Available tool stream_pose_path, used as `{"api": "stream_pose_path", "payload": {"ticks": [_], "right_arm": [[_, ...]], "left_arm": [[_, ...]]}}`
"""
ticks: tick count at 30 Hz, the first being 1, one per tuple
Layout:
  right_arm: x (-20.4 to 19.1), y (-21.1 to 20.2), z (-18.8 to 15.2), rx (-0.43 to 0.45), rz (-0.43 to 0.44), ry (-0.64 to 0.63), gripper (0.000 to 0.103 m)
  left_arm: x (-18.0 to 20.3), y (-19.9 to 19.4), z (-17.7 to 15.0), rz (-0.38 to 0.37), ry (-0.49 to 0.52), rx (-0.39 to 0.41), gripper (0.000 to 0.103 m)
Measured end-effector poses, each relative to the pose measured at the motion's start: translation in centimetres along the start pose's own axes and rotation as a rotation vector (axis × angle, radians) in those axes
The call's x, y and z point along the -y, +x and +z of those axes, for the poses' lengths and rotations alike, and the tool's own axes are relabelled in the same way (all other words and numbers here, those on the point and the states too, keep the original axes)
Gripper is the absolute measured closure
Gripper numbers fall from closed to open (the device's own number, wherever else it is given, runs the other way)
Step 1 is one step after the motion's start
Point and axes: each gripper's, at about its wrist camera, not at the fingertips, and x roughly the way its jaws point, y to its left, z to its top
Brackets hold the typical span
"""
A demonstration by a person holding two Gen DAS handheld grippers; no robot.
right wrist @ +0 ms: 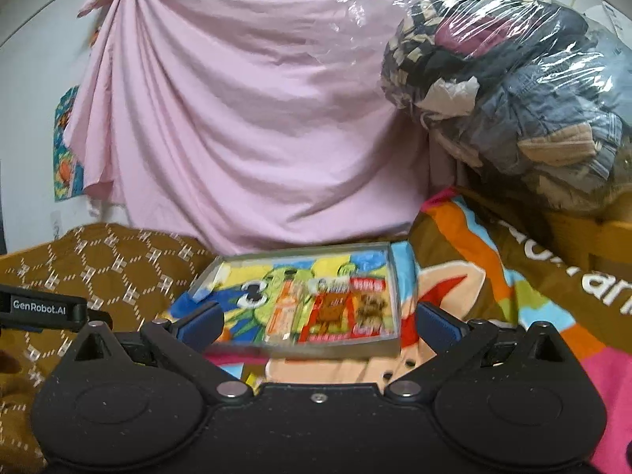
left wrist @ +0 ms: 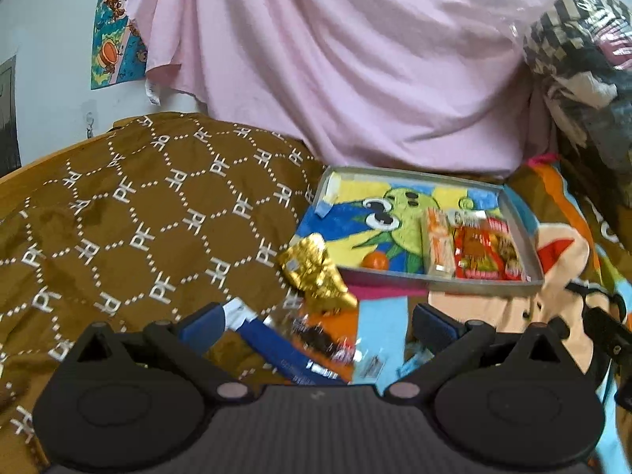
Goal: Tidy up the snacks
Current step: 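Lift both tools out of the tray toward the remaining snacks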
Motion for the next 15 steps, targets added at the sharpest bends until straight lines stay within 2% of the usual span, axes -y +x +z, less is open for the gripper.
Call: {"api": "stream_pose_path", "payload": {"ticks": [7, 15], "right_arm": [[-1.6, -2.6, -2.5, -0.108, 0.024, -0.024, 0.001], [-2.7, -3.5, -4.6, -0.236, 0.054, -0.015, 0.001]], "left_arm": [[-1.9, -0.8, -2.4, -0.014, -0.035, -0.037, 0.000], [-3.0, 0.0, -5.4, -0.016, -0.003, -0.112, 0.000]]}}
